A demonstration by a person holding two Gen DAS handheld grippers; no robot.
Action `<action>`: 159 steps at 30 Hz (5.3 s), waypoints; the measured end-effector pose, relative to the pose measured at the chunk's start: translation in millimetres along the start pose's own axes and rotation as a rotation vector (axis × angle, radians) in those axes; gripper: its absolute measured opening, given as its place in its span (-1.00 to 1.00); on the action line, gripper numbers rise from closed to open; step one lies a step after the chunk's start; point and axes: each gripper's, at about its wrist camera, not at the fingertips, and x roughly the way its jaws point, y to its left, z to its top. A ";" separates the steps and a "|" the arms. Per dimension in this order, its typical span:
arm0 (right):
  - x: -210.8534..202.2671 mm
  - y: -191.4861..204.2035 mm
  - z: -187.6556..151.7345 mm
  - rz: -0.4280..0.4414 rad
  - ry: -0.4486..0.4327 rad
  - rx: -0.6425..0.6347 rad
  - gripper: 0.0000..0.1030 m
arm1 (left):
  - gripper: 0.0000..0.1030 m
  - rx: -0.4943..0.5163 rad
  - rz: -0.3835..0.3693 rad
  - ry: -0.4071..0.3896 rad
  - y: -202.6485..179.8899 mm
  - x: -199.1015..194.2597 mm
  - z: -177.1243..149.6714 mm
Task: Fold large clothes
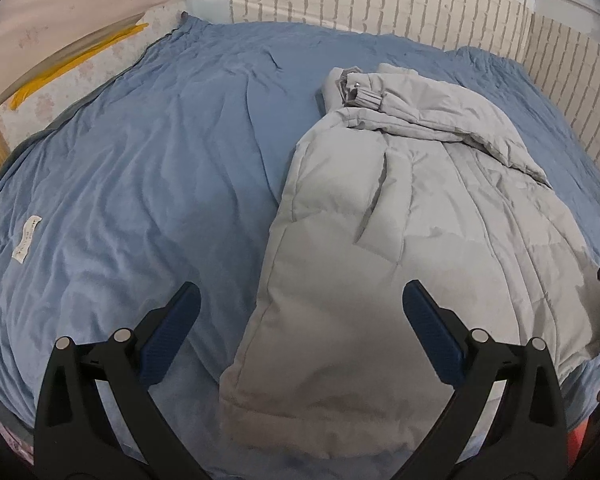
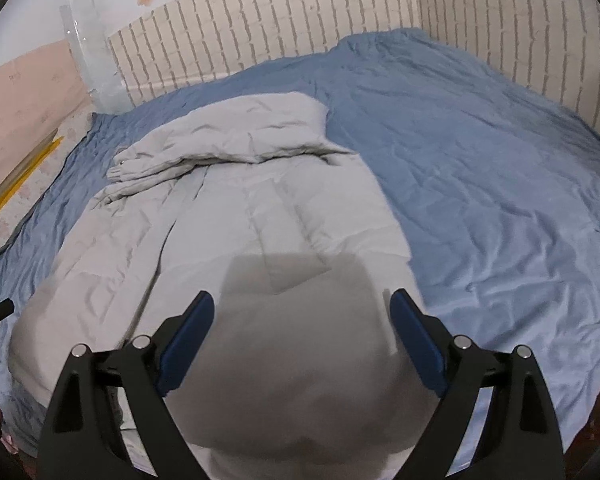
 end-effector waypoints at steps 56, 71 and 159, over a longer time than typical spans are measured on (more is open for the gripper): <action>4.5 -52.5 -67.4 0.115 0.042 0.070 0.18 | -0.26 0.028 -0.152 0.073 -3.8 44.1 -64.9; 13.8 -15.6 -29.6 0.106 0.046 -0.111 -0.40 | -0.51 0.043 -0.200 0.052 -15.0 37.1 -28.6; 190.8 27.4 352.0 -0.042 0.003 -0.109 0.79 | 0.02 0.134 -0.176 0.051 -86.1 174.3 378.7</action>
